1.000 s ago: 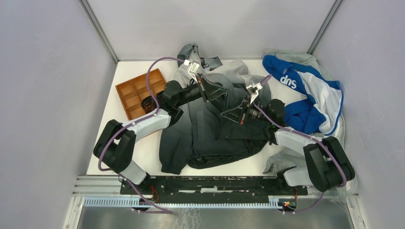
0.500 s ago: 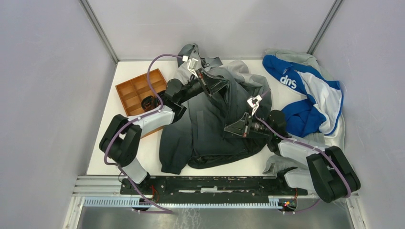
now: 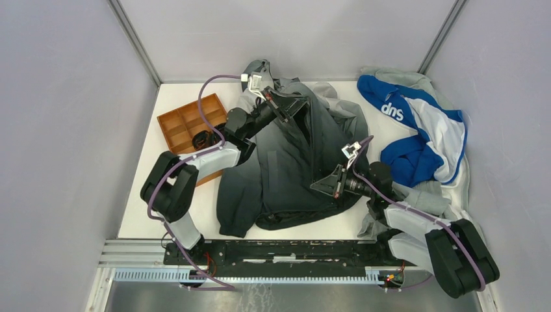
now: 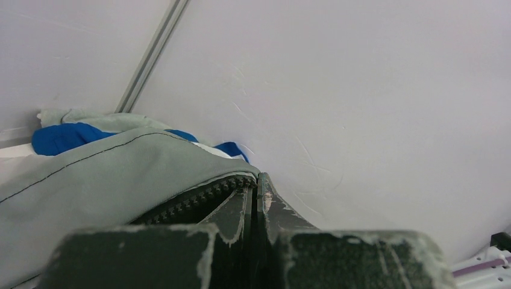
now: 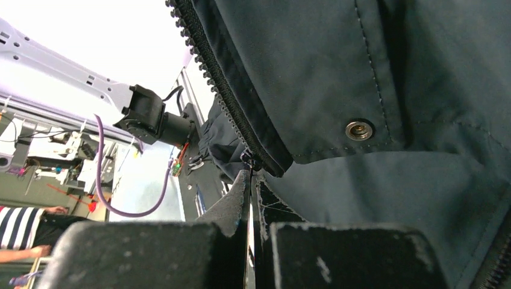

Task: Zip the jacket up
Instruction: Adjust the zipper on the jacket.

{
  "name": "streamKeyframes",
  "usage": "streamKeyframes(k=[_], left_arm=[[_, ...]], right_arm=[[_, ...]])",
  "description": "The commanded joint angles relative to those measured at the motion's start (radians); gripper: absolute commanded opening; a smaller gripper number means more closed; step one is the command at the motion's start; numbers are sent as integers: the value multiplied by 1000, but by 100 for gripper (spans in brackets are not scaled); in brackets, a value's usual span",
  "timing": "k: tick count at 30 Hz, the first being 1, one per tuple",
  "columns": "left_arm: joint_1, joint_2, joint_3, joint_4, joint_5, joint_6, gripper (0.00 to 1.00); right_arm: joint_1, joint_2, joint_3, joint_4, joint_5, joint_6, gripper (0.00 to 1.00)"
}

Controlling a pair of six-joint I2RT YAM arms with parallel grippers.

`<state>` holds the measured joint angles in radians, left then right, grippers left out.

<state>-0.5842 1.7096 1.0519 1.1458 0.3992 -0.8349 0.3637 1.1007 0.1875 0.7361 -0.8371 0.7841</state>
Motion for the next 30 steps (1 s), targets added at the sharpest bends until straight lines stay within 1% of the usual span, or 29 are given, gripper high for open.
streamKeyframes(k=[1,10,14,15,17,18,21,23,25,26,28,30], left_arm=[[10,15,63,166,-115,-54,2],[10,25,64,184,-140,-76,2],[10,35,76,186,-132,-92,2],[10,38,76,186,-125,-96,2],[9,40,73,186,-102,-101,2],[8,38,69,186,-91,-102,2],[6,28,55,185,-57,-101,2],[7,21,50,181,-29,-99,2],[7,14,48,174,-5,-101,2],[7,9,49,170,6,-101,2],[4,-4,50,151,27,-101,2],[1,-22,49,123,47,-93,2]], right_arm=[[-15,-48,-27,-91,37,-26,0],[-43,-109,-57,-156,46,-49,0],[-44,-117,-53,-156,42,-54,0],[-44,-118,-49,-154,38,-60,2],[-44,-129,-28,-174,21,-117,16],[-45,-136,-12,-200,18,-163,22],[-44,-159,82,-360,-12,-414,35],[-45,-169,147,-497,-32,-600,39],[-45,-183,192,-609,-69,-762,40],[-44,-193,219,-680,-85,-869,42],[-47,-214,276,-805,-98,-1046,48],[-56,-227,348,-924,-100,-1217,51]])
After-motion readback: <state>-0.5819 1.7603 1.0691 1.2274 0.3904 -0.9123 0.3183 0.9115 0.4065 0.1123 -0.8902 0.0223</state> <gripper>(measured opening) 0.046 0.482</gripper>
